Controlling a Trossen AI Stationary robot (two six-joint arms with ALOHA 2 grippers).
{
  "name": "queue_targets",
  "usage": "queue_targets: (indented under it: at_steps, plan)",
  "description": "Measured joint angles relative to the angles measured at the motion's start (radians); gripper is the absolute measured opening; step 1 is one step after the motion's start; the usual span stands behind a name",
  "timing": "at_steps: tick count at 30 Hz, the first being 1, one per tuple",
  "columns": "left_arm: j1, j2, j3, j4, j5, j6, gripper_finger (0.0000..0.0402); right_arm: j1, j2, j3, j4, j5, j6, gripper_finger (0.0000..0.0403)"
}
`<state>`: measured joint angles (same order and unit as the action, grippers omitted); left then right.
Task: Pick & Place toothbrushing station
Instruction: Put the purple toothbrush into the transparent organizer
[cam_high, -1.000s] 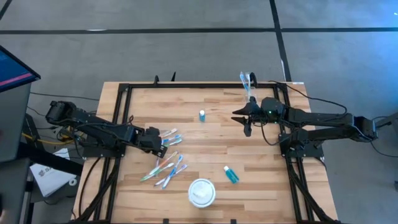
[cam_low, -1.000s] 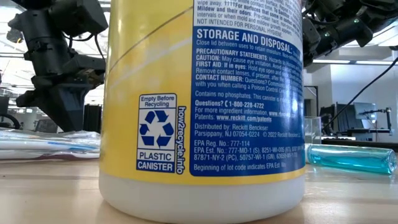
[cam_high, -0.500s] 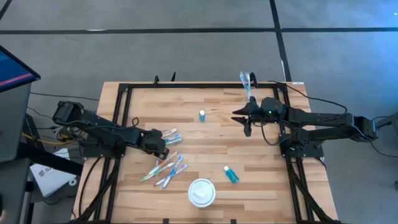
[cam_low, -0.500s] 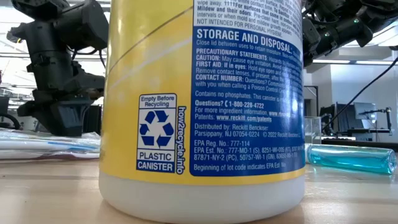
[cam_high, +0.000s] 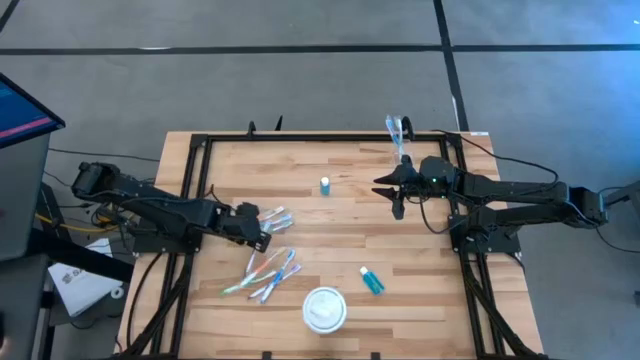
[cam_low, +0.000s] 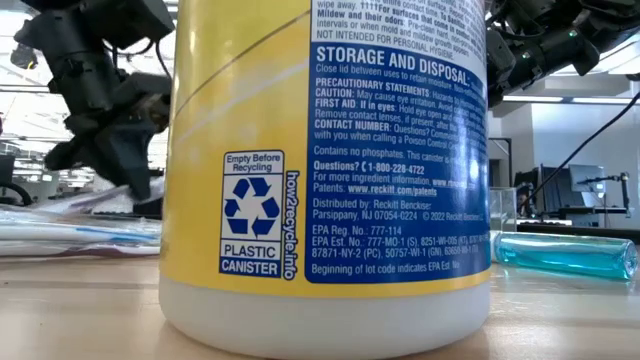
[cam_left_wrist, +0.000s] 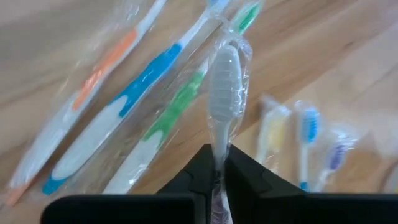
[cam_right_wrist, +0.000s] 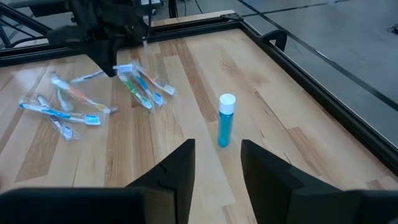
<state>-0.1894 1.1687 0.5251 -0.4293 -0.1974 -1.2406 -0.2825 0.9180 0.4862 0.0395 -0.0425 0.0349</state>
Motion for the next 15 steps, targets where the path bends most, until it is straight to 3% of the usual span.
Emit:
queue_targets:
  at_steps: [8,15]
  plan:
    - [0.0,-0.077,0.0,0.137,-0.114,0.168,0.001,0.0,0.0,0.0,0.003,0.0,0.0,0.012]
    - [0.0,-0.102,0.0,0.353,-0.233,0.371,0.0028,0.001,0.0,0.0,0.011,-0.001,0.018,0.012]
